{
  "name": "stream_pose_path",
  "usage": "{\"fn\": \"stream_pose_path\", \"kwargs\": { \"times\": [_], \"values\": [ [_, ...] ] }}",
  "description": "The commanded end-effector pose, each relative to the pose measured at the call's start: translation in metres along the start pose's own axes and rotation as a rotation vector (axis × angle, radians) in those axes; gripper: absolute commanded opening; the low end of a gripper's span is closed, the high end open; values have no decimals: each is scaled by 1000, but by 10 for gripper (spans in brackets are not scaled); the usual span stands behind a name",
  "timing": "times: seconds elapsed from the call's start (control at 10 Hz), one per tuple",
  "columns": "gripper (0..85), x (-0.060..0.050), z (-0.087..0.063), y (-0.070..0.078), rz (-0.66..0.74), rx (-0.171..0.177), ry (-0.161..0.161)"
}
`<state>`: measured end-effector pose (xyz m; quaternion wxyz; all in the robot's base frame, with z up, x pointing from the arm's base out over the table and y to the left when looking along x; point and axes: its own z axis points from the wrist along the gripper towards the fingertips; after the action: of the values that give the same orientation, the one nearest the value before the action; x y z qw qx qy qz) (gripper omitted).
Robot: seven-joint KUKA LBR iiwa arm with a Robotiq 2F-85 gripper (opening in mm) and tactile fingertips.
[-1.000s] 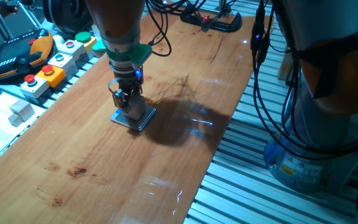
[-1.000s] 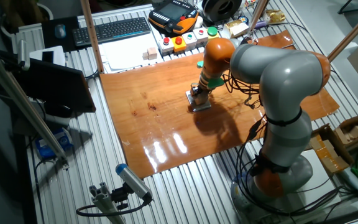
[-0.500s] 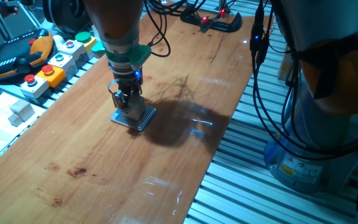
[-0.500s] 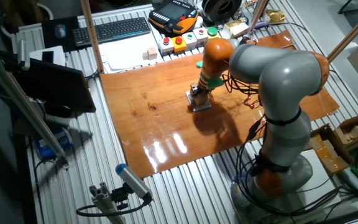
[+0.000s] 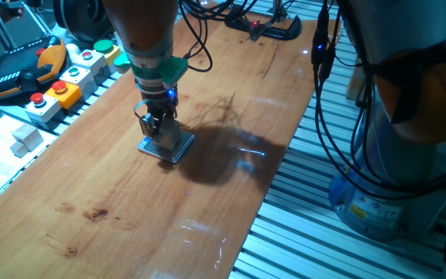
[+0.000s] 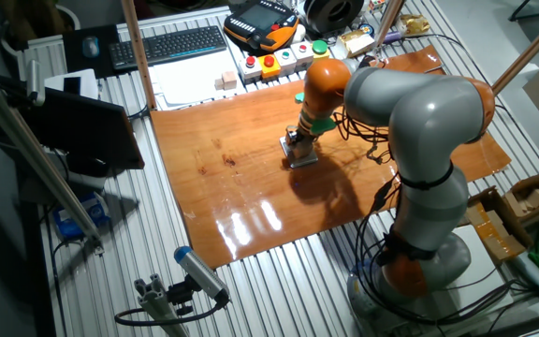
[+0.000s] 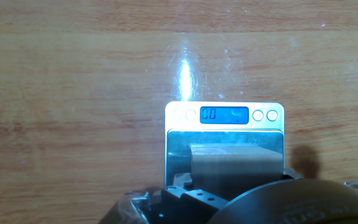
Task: Place the block on the scale
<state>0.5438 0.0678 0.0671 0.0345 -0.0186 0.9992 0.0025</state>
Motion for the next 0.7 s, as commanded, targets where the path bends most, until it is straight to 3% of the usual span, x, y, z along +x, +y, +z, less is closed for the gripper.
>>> {"fn": "stream_pose_path", "kwargs": {
  "times": [0.0, 0.2, 0.4, 0.6],
  "values": [
    [337, 0, 0, 0, 2, 0, -1],
    [463, 0, 0, 0, 5, 0, -5],
    [643, 0, 0, 0, 17, -6, -7],
    [700, 0, 0, 0, 26, -17, -6]
  ]
}}
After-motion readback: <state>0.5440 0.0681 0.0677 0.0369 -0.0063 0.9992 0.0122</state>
